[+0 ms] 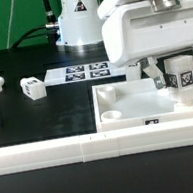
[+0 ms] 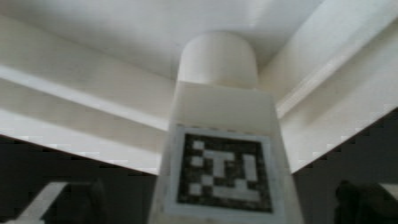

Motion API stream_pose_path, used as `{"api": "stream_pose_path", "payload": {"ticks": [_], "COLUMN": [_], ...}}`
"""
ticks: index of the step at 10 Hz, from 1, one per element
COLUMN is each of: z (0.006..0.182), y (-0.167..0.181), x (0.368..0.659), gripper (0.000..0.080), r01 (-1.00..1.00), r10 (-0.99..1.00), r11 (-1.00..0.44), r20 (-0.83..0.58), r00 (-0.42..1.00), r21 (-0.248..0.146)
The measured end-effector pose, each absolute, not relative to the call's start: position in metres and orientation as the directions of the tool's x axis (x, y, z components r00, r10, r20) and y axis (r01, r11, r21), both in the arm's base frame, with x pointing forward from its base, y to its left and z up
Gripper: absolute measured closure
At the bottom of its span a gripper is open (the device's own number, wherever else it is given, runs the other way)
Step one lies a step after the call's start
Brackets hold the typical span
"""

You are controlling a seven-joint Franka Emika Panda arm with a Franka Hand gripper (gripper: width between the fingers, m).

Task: Assemble one leg

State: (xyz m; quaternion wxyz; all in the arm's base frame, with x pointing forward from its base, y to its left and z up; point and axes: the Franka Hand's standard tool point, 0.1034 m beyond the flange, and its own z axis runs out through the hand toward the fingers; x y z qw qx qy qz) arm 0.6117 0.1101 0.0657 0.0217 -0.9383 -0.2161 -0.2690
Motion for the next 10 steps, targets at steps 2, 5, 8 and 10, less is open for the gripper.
{"api": "stream_pose_path", "payload": {"ticks": [2, 5, 8, 10], "z": [0.074, 0.092, 0.092, 0.085], "y": [0.11, 0.109, 0.114, 0.116], "x": [0.612, 0.613, 0.611, 0.612], "gripper": [0.0151, 0.0151, 0.0151, 0.0151], "r01": [0.42, 0.428, 0.441, 0.45], "r10": [0.398, 0.408, 0.419, 0.428], "r11": [-0.904, -0.9, -0.895, -0.893], "r20": [0.512, 0.497, 0.463, 0.336], "r00": [0.762, 0.766, 0.781, 0.839], "r21": [0.077, 0.08, 0.066, 0.013]}}
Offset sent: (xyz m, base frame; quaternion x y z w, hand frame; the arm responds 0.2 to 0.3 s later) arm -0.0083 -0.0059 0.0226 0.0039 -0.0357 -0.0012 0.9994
